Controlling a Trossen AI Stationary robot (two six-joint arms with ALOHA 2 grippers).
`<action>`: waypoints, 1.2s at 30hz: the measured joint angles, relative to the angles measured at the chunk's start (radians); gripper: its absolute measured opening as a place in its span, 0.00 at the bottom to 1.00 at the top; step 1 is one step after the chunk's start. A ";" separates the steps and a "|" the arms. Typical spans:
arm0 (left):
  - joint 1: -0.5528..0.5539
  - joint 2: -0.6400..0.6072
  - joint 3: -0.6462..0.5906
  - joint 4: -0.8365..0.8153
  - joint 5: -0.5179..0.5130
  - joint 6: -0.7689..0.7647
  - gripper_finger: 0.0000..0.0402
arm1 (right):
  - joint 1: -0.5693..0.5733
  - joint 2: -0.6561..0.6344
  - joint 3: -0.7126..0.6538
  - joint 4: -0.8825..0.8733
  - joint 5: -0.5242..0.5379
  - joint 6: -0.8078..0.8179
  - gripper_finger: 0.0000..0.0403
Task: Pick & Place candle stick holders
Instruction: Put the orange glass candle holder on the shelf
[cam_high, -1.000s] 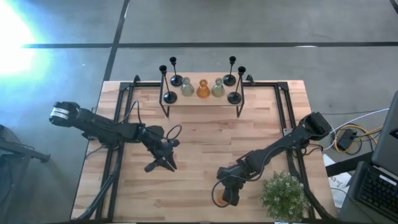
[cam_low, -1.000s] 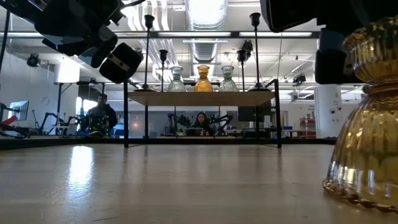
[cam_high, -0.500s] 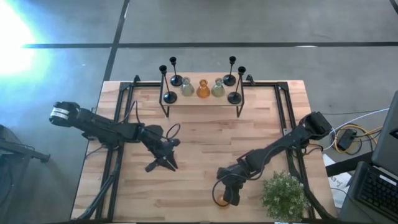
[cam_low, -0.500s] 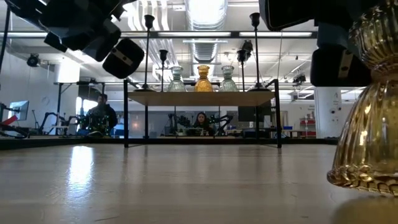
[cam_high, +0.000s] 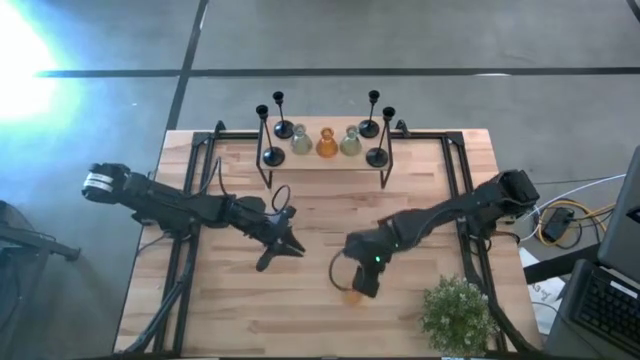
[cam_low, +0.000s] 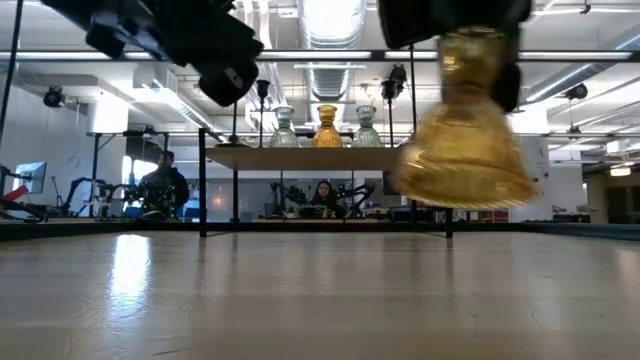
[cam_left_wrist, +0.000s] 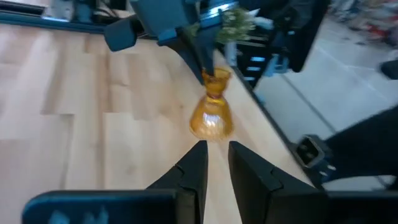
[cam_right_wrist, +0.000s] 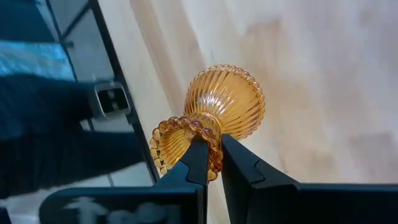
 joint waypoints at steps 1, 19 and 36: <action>0.000 0.011 0.018 -0.014 -0.021 0.005 0.17 | -0.018 -0.004 0.010 0.000 -0.001 -0.004 0.03; 0.000 0.328 0.326 -0.053 -0.084 0.094 0.53 | -0.206 -0.011 0.177 -0.142 0.027 -0.132 0.03; 0.005 0.359 0.376 -0.091 -0.079 0.072 0.53 | -0.207 -0.009 0.205 -0.153 0.047 -0.157 0.03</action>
